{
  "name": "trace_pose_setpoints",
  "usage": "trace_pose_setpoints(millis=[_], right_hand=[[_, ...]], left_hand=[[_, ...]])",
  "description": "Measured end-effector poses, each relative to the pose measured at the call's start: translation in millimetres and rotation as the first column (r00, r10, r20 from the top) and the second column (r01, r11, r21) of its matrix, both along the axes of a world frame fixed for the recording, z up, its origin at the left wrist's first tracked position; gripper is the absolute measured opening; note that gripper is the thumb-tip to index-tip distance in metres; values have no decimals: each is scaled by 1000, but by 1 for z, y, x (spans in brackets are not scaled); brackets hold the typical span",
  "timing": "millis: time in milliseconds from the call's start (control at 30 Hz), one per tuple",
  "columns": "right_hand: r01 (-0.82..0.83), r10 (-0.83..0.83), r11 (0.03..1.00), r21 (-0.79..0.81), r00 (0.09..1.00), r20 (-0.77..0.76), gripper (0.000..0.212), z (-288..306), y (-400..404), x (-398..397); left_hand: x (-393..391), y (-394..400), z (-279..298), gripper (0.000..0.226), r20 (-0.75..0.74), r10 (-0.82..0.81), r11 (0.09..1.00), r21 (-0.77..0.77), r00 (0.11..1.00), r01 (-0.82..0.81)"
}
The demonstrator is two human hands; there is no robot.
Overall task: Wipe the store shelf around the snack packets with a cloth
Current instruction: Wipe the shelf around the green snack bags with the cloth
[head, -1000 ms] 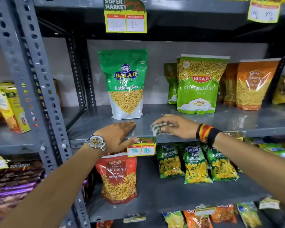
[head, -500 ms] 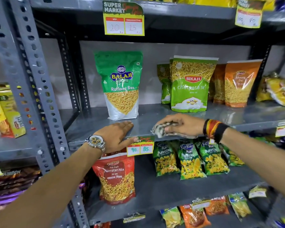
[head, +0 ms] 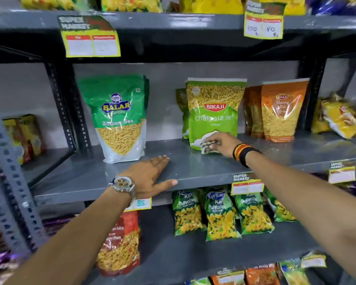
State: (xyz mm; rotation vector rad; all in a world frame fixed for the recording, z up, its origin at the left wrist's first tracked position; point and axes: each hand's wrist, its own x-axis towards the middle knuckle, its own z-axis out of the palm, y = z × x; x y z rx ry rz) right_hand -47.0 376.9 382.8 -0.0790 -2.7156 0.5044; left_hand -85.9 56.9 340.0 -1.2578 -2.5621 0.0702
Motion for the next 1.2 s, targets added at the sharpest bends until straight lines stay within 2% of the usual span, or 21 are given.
trace_pose_setpoints(millis=[67, 167, 233, 300, 400, 433, 533, 633, 733, 867, 900, 1000, 1200], right_hand=[[-38, 37, 998, 53, 999, 13, 33, -12, 4, -9], [-83, 81, 996, 26, 995, 59, 36, -21, 7, -11], [-172, 177, 983, -72, 982, 69, 35, -18, 5, 2], [-322, 350, 918, -233, 933, 86, 30, -18, -3, 29], [-467, 523, 834, -294, 839, 151, 31, -15, -3, 68], [-476, 534, 827, -300, 833, 149, 32, -9, 2, 72], [-300, 321, 910, -286, 947, 28, 34, 8, 23, 61], [-84, 105, 973, -214, 991, 88, 37, 3, 30, 45], [-141, 157, 970, -198, 985, 71, 36, -15, 6, 58], [-311, 354, 926, -213, 912, 209, 33, -6, -22, 75], [-295, 334, 932, -210, 924, 184, 34, -1, -24, 69], [-119, 123, 980, -157, 992, 21, 32, 10, -25, 30], [114, -116, 993, 32, 989, 91, 35, -12, -47, -31]], left_hand=[[-2, 8, -6, 105, 23, 20, 999, -25, 1000, -19], [-3, 10, -10, 108, 28, 37, 999, -32, 999, -36], [-2, 10, -10, 106, 18, 38, 999, -37, 999, -37], [-1, 10, -10, 104, 10, 42, 998, -45, 999, -41], [1, 10, -10, 106, 5, 47, 998, -34, 999, -47], [1, 10, -10, 107, 6, 44, 999, -29, 999, -43], [2, 11, -10, 104, 18, 34, 999, -28, 999, -34], [4, 10, -9, 104, 27, 27, 999, -28, 999, -26], [4, 9, -12, 105, 17, 17, 1000, -24, 1000, -17], [-1, 9, -13, 107, 35, 2, 1000, 6, 999, -3], [-2, 10, -14, 105, 37, -6, 1000, 14, 999, 6], [-4, 9, -14, 101, 39, -22, 999, 30, 999, 21], [-2, 8, -15, 101, 36, -31, 999, 41, 999, 30]])
